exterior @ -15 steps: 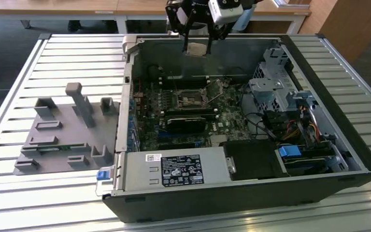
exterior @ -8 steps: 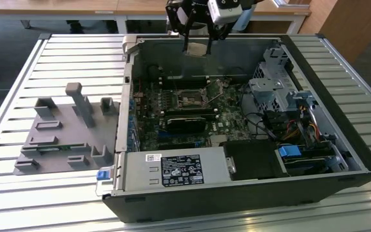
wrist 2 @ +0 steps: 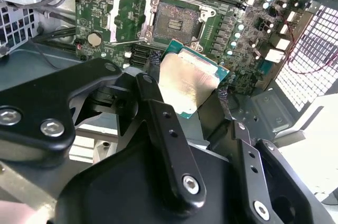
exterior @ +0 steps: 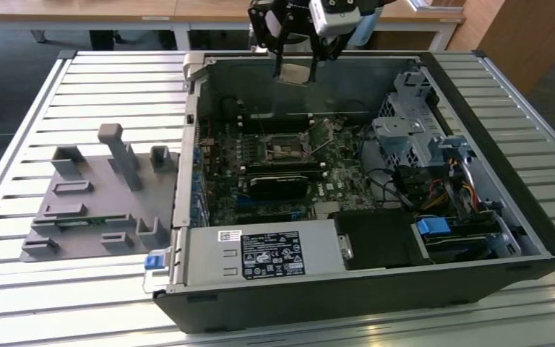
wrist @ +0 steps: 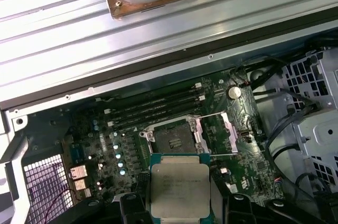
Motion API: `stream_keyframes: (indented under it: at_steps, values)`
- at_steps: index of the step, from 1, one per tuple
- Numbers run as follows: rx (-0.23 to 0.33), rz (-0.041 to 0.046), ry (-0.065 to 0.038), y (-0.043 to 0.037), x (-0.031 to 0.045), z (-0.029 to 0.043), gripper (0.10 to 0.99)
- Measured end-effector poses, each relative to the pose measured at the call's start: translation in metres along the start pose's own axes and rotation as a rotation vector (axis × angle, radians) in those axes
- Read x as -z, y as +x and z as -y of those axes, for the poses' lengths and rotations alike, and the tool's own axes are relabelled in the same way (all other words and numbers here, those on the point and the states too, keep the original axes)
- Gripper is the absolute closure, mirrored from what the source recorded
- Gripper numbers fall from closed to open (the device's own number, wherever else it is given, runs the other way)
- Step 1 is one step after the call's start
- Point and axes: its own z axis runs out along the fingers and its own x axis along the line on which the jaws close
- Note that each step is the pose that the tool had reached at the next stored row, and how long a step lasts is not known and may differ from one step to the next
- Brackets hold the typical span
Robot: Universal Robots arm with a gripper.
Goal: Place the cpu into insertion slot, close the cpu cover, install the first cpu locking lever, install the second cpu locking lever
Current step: 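Place the cpu into insertion slot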
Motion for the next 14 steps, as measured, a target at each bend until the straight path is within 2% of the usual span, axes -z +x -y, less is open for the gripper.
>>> stream_keyframes:
  at_steps: [14]
  values:
    - [-0.055, 0.0053, 0.001, 0.0, 0.0, 0.0, 0.549]
